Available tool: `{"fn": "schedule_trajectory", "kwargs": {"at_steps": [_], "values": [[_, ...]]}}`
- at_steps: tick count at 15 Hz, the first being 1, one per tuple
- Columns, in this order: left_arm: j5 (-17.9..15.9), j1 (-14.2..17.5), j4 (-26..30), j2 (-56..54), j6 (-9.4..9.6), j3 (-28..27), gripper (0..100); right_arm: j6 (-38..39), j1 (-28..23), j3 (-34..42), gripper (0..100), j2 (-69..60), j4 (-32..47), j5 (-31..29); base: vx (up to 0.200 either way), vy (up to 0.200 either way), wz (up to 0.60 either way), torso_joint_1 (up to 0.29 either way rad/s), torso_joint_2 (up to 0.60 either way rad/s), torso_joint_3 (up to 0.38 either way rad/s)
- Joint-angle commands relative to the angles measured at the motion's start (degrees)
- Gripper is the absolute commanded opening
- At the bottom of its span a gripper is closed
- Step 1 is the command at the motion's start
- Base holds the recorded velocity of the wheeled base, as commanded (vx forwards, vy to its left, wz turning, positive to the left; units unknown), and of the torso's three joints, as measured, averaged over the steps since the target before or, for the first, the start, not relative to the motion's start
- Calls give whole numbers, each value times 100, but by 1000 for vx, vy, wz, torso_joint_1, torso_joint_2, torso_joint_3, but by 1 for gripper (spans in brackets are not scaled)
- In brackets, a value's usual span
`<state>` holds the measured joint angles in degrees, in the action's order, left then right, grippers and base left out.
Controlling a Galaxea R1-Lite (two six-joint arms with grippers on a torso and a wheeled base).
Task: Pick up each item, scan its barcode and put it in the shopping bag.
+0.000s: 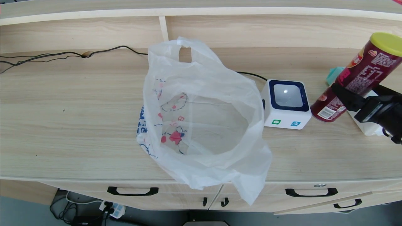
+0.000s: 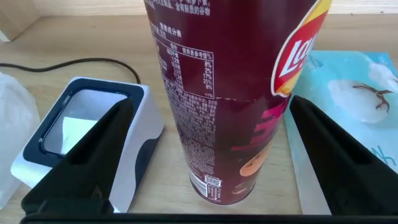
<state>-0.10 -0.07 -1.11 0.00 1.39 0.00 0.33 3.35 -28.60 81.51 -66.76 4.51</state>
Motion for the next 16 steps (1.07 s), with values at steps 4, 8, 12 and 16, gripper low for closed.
{"fn": "schedule_trajectory", "kwargs": {"at_steps": [4, 8, 12, 16], "values": [[1, -1, -3, 9, 2, 0, 100, 108, -10, -172, 100, 243, -4, 6, 0, 0, 0, 0, 0, 0], [1, -1, -3, 9, -7, 0, 100, 1145, -45, -506, 100, 445, -110, 823, 0, 0, 0, 0, 0, 0], [1, -1, -21, 0, 10, 0, 100, 1382, -863, -454, 100, 568, -215, 2080, 0, 0, 0, 0, 0, 0], [1, -1, -38, 0, 2, 0, 100, 2208, -1328, -418, 100, 1113, -1217, 2766, 0, 0, 0, 0, 0, 0]]}}
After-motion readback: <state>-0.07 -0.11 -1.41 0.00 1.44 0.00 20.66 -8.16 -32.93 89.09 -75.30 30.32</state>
